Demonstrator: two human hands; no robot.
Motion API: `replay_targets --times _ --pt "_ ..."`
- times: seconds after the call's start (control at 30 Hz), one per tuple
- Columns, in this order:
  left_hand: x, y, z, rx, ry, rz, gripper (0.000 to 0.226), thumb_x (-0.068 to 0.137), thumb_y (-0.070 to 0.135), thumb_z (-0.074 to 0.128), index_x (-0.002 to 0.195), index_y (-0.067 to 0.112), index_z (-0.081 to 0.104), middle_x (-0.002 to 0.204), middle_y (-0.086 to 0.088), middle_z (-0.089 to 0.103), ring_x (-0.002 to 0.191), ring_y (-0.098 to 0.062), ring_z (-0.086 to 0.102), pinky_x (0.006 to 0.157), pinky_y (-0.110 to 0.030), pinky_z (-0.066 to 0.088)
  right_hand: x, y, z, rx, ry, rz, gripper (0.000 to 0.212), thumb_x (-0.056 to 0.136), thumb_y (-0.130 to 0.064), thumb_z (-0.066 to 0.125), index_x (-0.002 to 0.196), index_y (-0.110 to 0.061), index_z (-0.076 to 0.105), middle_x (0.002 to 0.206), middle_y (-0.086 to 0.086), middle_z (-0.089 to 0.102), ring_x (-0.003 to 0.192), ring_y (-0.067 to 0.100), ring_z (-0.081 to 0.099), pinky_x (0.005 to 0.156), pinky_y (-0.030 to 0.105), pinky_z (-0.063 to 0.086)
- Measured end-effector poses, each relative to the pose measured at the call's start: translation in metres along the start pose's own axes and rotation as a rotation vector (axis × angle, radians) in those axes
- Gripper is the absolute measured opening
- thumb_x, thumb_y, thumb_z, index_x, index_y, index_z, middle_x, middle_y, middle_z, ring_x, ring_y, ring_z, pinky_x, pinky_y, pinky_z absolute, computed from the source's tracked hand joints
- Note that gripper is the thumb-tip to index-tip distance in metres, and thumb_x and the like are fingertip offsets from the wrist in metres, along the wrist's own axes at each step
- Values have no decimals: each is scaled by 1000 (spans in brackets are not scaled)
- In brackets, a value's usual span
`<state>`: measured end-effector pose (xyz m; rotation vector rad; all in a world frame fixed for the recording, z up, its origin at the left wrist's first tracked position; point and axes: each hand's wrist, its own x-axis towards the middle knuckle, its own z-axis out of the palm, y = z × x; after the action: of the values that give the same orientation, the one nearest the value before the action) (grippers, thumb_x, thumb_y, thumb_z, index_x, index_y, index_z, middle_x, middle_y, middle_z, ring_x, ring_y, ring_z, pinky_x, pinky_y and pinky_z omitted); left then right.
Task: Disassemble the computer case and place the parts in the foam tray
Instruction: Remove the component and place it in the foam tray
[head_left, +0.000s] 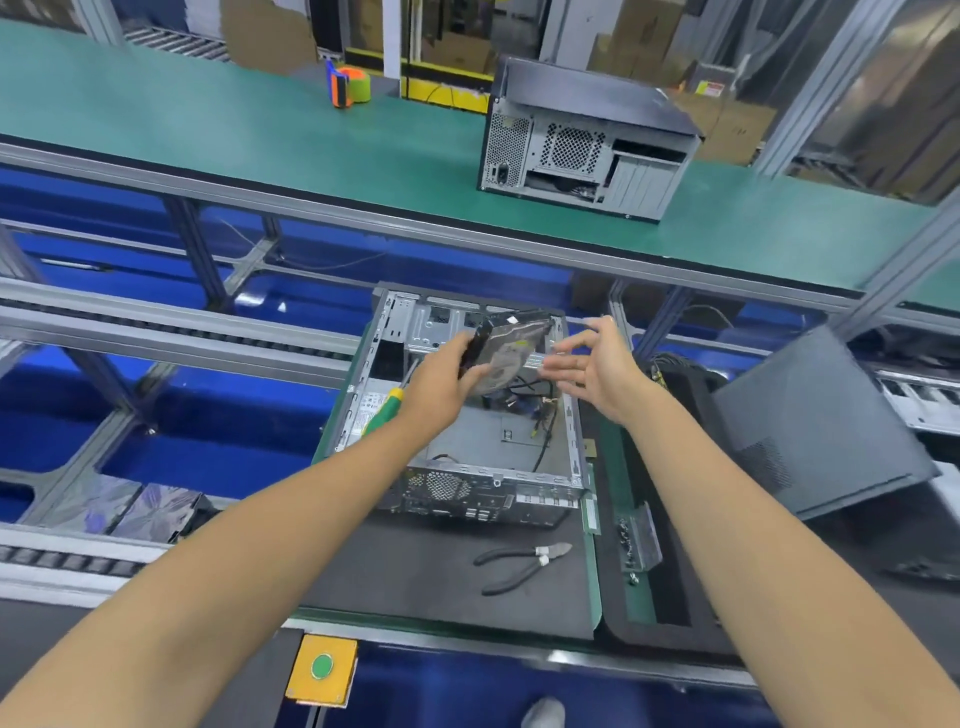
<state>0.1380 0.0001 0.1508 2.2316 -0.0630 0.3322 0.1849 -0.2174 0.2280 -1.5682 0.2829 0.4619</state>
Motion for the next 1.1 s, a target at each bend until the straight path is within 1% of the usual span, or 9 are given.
replay_targets --times 0.13,0.3,0.43,0.7,0.8,0.87,0.97,1.03,1.1 --pt "-8 -5 5 -238 -47 -176 33 99 33 68 124 14 59 116 4 70 102 -14 67 84 -37 60 -7 29 -9 -211 94 -19 15 100 -24 51 108 -15 60 119 9 69 108 23 65 97 42 51" --pt "-23 27 32 -545 -122 -249 25 100 24 67 124 26 61 119 9 69 110 -9 63 78 -32 63 -15 62 -22 -189 95 -221 32 95 -10 54 119 -31 58 132 2 56 115 16 56 89 37 47" --pt "-33 69 72 -635 -178 -214 23 100 18 66 120 27 59 119 2 72 108 -16 70 83 -36 63 -14 61 -54 -147 213 -386 36 92 -12 57 110 -44 56 115 -1 67 108 20 65 91 48 54" --pt "-28 127 159 -472 -353 -90 26 99 11 65 122 14 54 124 -4 69 117 -17 65 100 -38 52 -29 58 -173 -85 232 -588 38 80 1 61 100 -32 61 98 16 65 77 17 66 67 32 55" --pt "-24 140 189 -418 -380 -90 22 97 1 64 112 12 53 114 -8 70 111 -25 66 100 -43 53 -29 70 -218 -205 205 -655 34 75 1 60 96 -26 57 91 -7 60 79 15 56 69 43 53" --pt "-21 147 208 -354 -379 -72 21 95 -3 65 108 6 51 107 -11 69 101 -26 66 97 -39 51 -26 78 -245 -267 198 -682 35 73 -3 60 94 -30 57 89 -15 58 82 10 56 72 35 53" --pt "-16 158 233 -259 -365 -43 25 93 -5 66 96 7 44 92 -22 55 79 -20 47 82 -22 45 -19 90 -278 -335 193 -673 38 72 -4 61 92 -36 57 93 -8 63 86 13 61 75 32 53" --pt "-15 164 248 -204 -358 -7 26 92 -8 65 95 5 43 90 -25 48 78 -17 37 78 -18 41 -15 97 -298 -420 185 -640 39 72 -4 62 94 -36 59 97 -6 64 92 18 65 81 39 56" --pt "-14 168 264 -184 -349 12 23 92 -12 63 95 3 45 90 -24 49 80 -18 39 82 -21 47 -14 101 -316 -507 193 -633 43 70 -6 62 94 -41 60 99 -14 61 95 12 63 83 30 53"
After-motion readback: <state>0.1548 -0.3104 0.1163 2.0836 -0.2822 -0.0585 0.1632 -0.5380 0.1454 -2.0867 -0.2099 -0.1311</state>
